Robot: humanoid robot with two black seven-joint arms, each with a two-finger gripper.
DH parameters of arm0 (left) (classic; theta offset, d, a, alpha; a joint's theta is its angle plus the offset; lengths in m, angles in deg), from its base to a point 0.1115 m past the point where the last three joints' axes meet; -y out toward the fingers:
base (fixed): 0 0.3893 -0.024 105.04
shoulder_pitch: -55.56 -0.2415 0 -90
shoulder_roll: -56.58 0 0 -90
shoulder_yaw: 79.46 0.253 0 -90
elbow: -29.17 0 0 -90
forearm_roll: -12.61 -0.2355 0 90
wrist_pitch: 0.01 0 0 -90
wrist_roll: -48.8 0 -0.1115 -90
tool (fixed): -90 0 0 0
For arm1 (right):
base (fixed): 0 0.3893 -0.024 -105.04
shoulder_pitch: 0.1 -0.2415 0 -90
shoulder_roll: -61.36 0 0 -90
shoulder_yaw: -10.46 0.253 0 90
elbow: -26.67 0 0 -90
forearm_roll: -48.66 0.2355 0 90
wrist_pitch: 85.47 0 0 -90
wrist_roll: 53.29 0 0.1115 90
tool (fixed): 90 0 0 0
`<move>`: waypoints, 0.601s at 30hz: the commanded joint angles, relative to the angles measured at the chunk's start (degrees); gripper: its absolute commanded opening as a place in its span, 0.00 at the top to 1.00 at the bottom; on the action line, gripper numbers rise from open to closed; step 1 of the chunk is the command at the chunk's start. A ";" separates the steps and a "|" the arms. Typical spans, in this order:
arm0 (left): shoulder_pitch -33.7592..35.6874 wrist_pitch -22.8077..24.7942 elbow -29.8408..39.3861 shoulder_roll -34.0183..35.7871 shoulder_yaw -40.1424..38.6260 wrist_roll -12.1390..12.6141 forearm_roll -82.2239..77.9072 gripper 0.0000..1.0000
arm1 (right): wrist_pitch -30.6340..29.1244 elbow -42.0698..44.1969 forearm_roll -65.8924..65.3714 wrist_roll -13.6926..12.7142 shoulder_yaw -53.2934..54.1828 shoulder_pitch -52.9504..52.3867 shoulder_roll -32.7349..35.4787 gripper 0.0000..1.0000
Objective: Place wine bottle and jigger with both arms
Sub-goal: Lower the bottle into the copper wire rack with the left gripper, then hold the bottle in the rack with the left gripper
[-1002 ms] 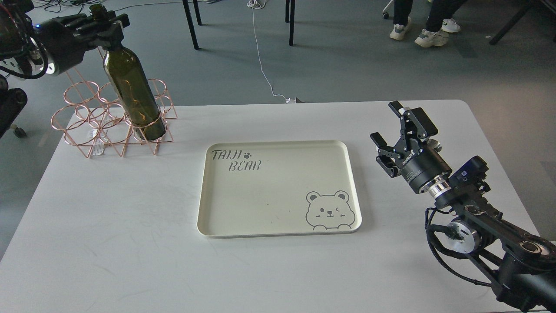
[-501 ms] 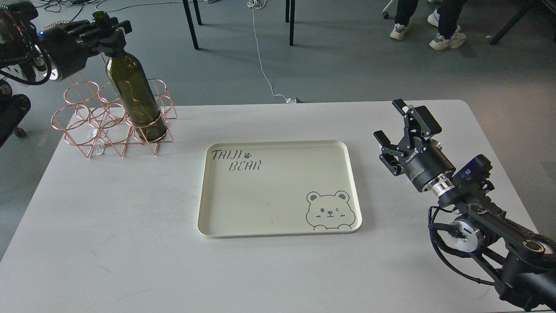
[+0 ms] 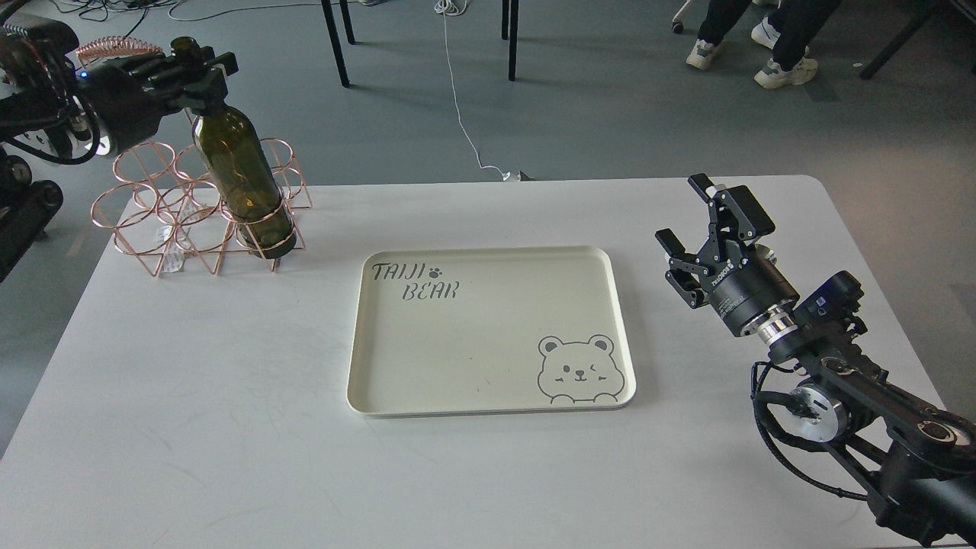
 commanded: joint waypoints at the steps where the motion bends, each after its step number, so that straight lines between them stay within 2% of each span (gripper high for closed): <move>1: -0.28 -0.04 0.06 -0.11 0.11 -0.01 0.01 0.73 | 0.00 0.03 0.00 0.00 0.02 0.00 -0.18 0.01; 15: -1.16 -0.57 -0.20 -1.61 0.03 -0.01 0.19 0.70 | 0.00 0.03 0.00 0.00 0.46 0.00 -0.10 0.01; 18: -1.07 -0.57 -0.29 -1.61 -0.06 -0.01 0.19 0.62 | 0.00 0.03 0.00 0.00 0.46 0.00 -0.01 0.01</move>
